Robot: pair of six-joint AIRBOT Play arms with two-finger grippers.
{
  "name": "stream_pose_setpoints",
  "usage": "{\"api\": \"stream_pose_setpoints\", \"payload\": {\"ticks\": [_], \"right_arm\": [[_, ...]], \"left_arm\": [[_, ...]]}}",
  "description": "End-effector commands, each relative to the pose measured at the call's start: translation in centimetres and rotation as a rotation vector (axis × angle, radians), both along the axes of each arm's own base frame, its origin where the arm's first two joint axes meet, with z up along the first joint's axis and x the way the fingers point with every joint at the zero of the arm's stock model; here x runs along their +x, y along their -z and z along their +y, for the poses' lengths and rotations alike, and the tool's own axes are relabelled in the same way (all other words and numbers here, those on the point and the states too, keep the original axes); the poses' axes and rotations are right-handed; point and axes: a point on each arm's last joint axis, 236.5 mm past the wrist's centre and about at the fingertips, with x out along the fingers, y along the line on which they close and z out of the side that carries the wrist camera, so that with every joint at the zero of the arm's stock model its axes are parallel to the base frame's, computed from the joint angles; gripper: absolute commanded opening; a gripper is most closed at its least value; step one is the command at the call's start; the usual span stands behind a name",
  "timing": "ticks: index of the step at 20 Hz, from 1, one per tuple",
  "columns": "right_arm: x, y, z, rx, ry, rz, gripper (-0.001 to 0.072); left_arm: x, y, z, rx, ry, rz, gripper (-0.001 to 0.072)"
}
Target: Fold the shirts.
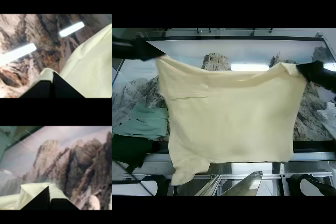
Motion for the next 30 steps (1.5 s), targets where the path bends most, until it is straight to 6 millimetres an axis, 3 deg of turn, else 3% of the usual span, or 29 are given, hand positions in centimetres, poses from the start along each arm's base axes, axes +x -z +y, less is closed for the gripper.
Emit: {"api": "stream_pose_setpoints", "payload": {"ticks": [1,4,7,10,13,17,20,24,27,29,30], "right_arm": [[3.6,8.4,-2.4,0.074,0.049,0.103,0.0018],[5.4,10.2,-2.7,0.280,-0.002,0.116,0.0017],[5.6,10.3,-4.1,0.400,-0.028,0.128,0.0017],[4.0,9.8,-4.8,0.449,-0.087,0.132,0.0017],[1.8,13.1,-5.3,0.375,-0.118,0.265,0.0017],[-0.7,16.3,-4.2,0.317,-0.178,0.386,0.0017],[-1.7,17.2,-4.1,0.289,-0.196,0.430,0.0017],[-2.4,17.8,-3.9,0.271,-0.215,0.458,0.0017],[-2.9,18.3,-3.9,0.252,-0.229,0.474,0.0018],[-3.3,18.5,-3.8,0.246,-0.238,0.490,0.0024],[-3.7,18.6,-3.7,0.250,-0.245,0.509,0.0114]], "left_arm": [[4.2,10.7,-1.9,0.016,0.010,0.188,0.0024],[7.1,13.1,-1.2,0.001,-0.035,0.214,0.0023],[7.8,14.4,-0.1,-0.017,-0.070,0.257,0.0023],[6.1,16.0,0.4,-0.041,-0.058,0.338,0.0023],[3.7,16.3,1.3,-0.061,-0.027,0.448,0.0018],[1.2,16.9,1.7,-0.035,-0.006,0.576,0.0018],[-0.1,18.1,0.7,-0.026,-0.003,0.659,0.0018],[-3.2,21.7,-1.0,-0.040,0.008,0.802,0.0016],[-2.9,23.2,-0.9,-0.045,-0.042,0.805,0.0016],[-2.7,22.9,-0.9,-0.045,-0.040,0.796,0.0018],[-3.0,22.4,-0.9,-0.045,-0.017,0.804,0.0020]]}}
